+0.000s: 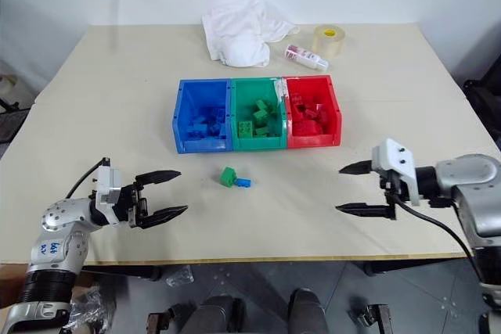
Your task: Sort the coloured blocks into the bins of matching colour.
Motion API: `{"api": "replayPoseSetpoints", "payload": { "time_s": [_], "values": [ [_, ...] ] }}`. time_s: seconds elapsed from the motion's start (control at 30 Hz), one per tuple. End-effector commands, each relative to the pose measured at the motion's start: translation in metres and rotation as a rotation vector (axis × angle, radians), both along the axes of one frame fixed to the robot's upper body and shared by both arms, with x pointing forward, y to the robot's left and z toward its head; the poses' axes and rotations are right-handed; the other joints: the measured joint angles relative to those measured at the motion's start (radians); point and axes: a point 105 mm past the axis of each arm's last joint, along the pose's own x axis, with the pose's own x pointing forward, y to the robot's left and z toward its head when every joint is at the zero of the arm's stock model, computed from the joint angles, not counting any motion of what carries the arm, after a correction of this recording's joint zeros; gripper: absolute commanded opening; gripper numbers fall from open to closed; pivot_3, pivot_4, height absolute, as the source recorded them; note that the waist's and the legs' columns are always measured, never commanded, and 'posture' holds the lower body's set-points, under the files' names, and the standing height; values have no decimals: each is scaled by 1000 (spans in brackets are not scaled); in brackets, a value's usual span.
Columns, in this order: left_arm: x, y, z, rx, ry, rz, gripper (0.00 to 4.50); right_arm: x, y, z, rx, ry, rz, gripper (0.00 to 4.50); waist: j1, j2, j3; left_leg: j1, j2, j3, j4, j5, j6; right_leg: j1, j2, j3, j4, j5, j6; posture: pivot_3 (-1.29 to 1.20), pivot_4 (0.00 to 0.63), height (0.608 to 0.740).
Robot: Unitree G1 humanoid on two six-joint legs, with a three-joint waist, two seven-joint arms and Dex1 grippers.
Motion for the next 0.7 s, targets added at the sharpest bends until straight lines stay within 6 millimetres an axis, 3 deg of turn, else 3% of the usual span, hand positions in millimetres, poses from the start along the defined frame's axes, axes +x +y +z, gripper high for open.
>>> {"api": "replayPoseSetpoints", "payload": {
  "time_s": [0.03, 0.2, 0.5, 0.7],
  "values": [
    [-1, 2, 9, -5, -31, -4, 4500, -3, 6, 15, 11, -45, 21, 4471, -1, 0, 0, 0, 0, 0, 0, 0, 0, 0, 0, 0, 0, 0, 0, 0, 150, 740],
    [0, 3, 11, -2, -38, -6, 4500, 5, 30, 14, 34, -54, 53, 4471, 3, 0, 0, 0, 0, 0, 0, 0, 0, 0, 0, 0, 0, 0, 0, 0, 150, 740],
    [-3, 2, 14, 0, -51, -7, 4500, 38, 133, -27, 120, -22, 153, 4471, -6, 0, 0, 0, 0, -1, 0, 0, 0, -1, 0, 0, 0, 0, 0, 0, 150, 740],
    [-7, 0, 12, -7, -54, 11, 4500, 66, 177, -37, 158, -60, 143, 4471, -9, 0, 0, 0, -2, -4, 0, 0, 0, -1, 0, 0, 2, 0, 0, 0, 150, 740]
  ]
}}
